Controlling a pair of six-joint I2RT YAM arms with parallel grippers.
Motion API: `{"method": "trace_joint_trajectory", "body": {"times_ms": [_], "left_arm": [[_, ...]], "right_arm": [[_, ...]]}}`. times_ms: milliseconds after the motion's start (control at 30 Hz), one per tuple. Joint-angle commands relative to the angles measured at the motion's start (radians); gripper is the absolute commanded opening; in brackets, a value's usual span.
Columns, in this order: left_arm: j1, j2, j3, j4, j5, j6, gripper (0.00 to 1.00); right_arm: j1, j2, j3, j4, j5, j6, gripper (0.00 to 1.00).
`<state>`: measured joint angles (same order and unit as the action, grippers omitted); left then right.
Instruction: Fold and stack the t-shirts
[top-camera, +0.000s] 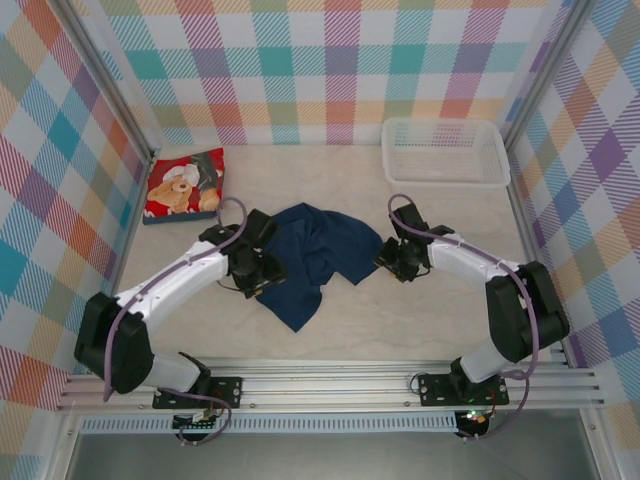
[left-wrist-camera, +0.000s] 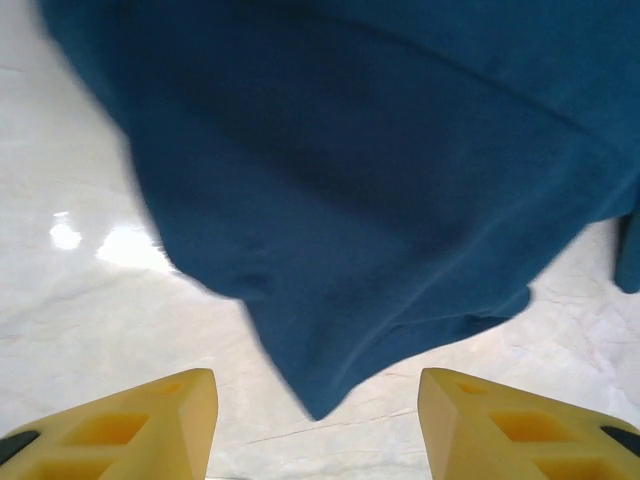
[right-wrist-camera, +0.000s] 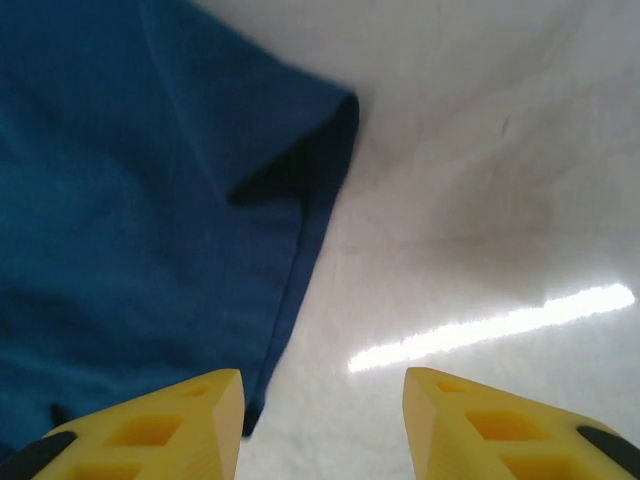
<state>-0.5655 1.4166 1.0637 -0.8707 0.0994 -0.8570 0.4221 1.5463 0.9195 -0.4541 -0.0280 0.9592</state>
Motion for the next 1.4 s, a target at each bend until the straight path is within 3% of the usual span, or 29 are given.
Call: {"method": "trace_joint_trajectory", "body": {"times_ms": [0,100,200,433,600,767,933,1067,1367], "left_arm": [[-0.074,0.110,0.203,0.138,0.021,0.100,0.55],[-0.131,0.286,0.396,0.147,0.008,0.204,0.56],[-0.187,0.454,0.558,0.172,-0.053,0.222,0.58],[-0.262,0.771,0.823,0.236,-0.063,0.014,0.61],[-0.333,0.903,0.963,0.238,-0.120,-0.012,0.61],[-0.345,0.991,1.028,0.170,-0.205,-0.053,0.59],[-0.343,1.101,1.177,0.064,-0.231,-0.032,0.49],[-0.340,1.155,1.242,0.072,-0.236,-0.010,0.43],[-0.304,1.220,1.357,-0.023,-0.214,0.034,0.03]], "right_arm": [[-0.034,-0.069,-0.019,0.109,0.112,-0.011,0.42],[-0.054,-0.164,-0.044,0.060,0.166,-0.010,0.40],[-0.064,-0.243,-0.049,-0.041,0.194,-0.020,0.42],[-0.089,-0.425,-0.064,-0.271,0.191,-0.032,0.43],[-0.103,-0.579,-0.101,-0.358,0.194,-0.067,0.44],[-0.118,-0.675,-0.134,-0.401,0.174,-0.079,0.44],[-0.120,-0.725,-0.150,-0.432,0.165,-0.089,0.44],[-0.120,-0.744,-0.158,-0.428,0.139,-0.090,0.44],[-0.120,-0.756,-0.166,-0.434,0.124,-0.091,0.44]]}}
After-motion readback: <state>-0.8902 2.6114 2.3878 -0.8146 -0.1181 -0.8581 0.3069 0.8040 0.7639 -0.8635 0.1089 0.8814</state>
